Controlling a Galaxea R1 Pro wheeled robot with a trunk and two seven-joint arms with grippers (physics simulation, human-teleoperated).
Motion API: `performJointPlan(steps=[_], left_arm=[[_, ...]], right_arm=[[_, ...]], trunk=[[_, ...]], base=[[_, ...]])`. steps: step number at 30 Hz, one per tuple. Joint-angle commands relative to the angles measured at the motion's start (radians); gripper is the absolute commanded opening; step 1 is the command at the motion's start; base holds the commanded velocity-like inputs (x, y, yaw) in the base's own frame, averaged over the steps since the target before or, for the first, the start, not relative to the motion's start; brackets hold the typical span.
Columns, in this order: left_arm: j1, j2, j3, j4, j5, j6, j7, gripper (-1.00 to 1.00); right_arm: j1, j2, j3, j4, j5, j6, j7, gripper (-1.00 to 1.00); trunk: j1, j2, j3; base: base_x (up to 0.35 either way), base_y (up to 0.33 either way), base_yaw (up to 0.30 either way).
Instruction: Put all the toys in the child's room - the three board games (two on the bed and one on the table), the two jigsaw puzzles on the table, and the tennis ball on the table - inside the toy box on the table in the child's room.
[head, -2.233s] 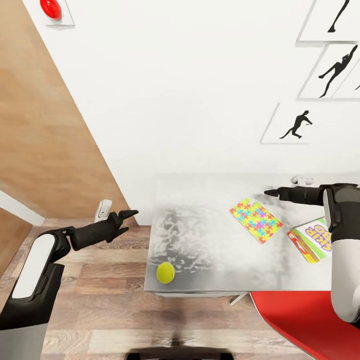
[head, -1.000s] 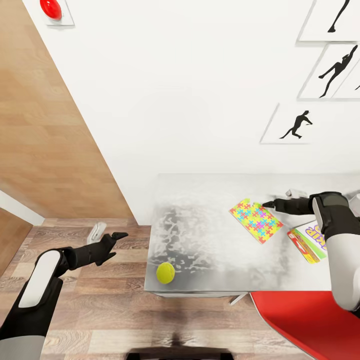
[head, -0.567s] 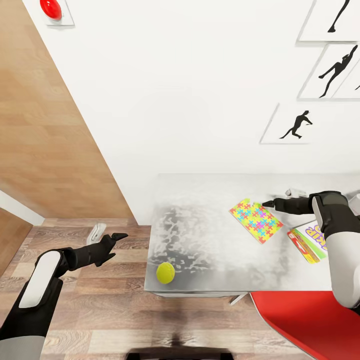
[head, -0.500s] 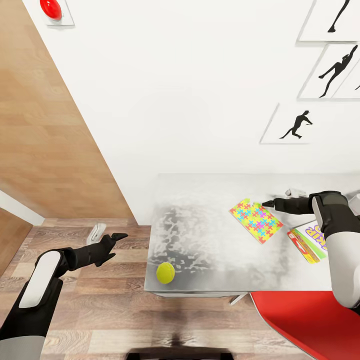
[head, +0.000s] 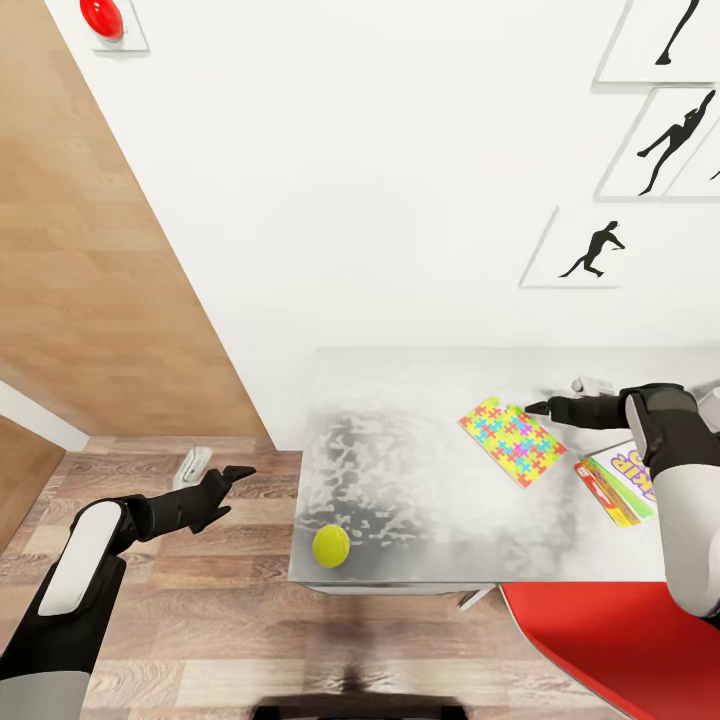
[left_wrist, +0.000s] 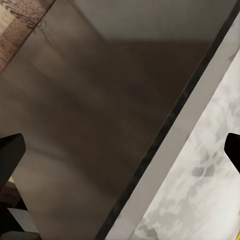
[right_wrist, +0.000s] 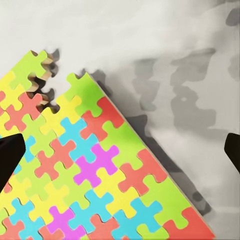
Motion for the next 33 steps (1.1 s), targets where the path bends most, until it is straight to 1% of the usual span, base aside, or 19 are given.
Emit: performJointPlan(steps=[1, 9, 14, 21, 33], left_arm=[[-0.001, 0.000, 0.001, -0.001, 0.011, 0.003, 0.010, 1.00], [-0.001, 0.000, 0.001, 0.000, 0.011, 0.003, 0.010, 1.00], [-0.001, 0.000, 0.002, 0.003, 0.010, 0.003, 0.010, 1.00], [-0.002, 0.000, 0.001, 0.006, 0.010, 0.003, 0.010, 1.00], [-0.002, 0.000, 0.001, 0.007, 0.009, 0.003, 0.010, 1.00]], right_arm=[[0.000, 0.000, -0.004, -0.001, 0.010, 0.003, 0.009, 1.00], [0.001, -0.003, -0.004, -0.001, 0.010, 0.005, 0.017, 1.00], [0.003, -0.006, -0.004, -0.001, 0.011, 0.007, 0.053, 1.00], [0.002, -0.008, -0.004, 0.000, 0.014, 0.010, 0.084, 1.00], [0.001, -0.007, -0.004, 0.000, 0.017, 0.011, 0.096, 1.00]], trunk=[[0.001, -0.002, -0.002], [0.001, -0.002, -0.002], [0.001, -0.002, -0.002], [0.001, -0.002, -0.002], [0.001, -0.002, -0.002]], base=[[0.000, 0.000, 0.000], [-0.002, 0.000, 0.000], [-0.088, 0.000, 0.000], [-0.136, 0.000, 0.000], [-0.038, 0.000, 0.000]])
